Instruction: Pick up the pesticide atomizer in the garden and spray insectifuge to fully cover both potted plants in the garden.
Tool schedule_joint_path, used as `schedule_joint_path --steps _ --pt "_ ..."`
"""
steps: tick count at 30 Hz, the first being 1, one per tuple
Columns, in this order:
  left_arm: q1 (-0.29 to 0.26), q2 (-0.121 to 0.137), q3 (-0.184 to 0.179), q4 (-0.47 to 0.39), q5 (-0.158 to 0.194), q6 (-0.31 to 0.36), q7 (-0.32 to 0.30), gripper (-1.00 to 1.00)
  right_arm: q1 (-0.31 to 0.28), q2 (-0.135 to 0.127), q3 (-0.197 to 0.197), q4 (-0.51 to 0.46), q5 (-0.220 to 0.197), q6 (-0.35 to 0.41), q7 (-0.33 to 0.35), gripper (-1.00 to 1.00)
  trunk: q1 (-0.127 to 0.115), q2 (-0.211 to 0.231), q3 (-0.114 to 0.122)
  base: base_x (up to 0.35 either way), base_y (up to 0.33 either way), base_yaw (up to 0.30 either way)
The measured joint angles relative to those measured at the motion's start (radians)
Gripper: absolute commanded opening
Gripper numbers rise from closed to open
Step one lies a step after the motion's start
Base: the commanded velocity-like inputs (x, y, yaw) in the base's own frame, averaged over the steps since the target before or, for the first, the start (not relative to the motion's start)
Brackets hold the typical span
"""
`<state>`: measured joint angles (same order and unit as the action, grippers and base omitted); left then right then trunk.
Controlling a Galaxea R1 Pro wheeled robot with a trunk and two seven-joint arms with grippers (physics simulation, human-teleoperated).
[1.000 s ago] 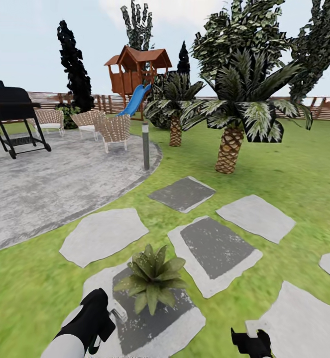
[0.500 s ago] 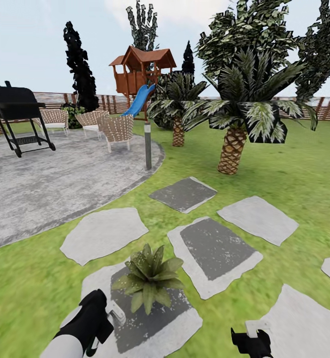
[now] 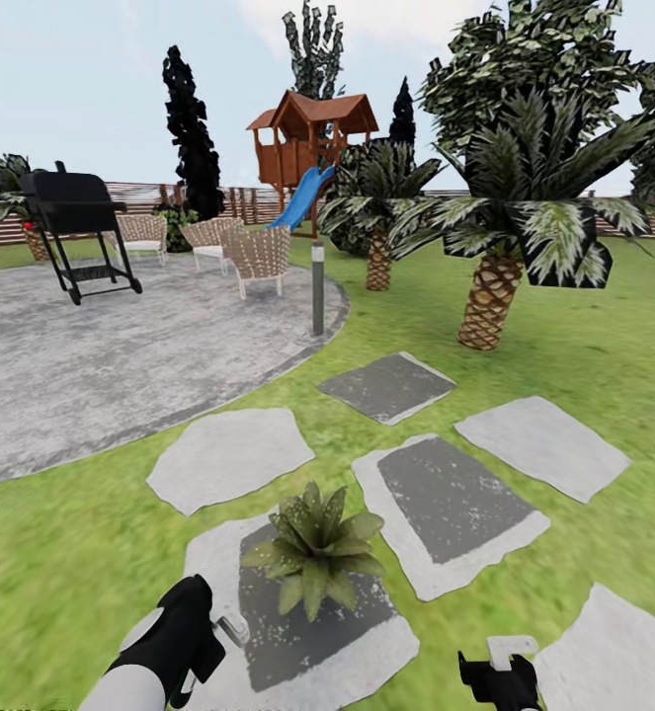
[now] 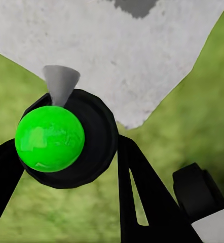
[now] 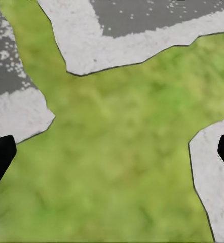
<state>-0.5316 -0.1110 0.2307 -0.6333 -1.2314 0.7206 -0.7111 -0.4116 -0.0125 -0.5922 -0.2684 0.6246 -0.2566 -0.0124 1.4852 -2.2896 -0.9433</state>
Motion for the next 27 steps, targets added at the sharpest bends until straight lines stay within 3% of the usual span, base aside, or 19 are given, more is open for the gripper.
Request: schedule_joint_path --steps 15,27 --pt "0.0 -0.001 0.011 -0.011 0.011 0.001 0.046 -1.0 0.0 0.0 -0.001 0.0 0.0 0.001 0.001 1.0 0.0 0.0 0.0 0.121 -0.234 0.002" --pt "0.0 0.003 0.014 -0.014 0.012 0.003 0.047 -1.0 0.0 0.0 0.0 0.001 0.001 0.001 0.001 1.0 0.0 0.0 -0.007 0.014 -0.026 0.14"
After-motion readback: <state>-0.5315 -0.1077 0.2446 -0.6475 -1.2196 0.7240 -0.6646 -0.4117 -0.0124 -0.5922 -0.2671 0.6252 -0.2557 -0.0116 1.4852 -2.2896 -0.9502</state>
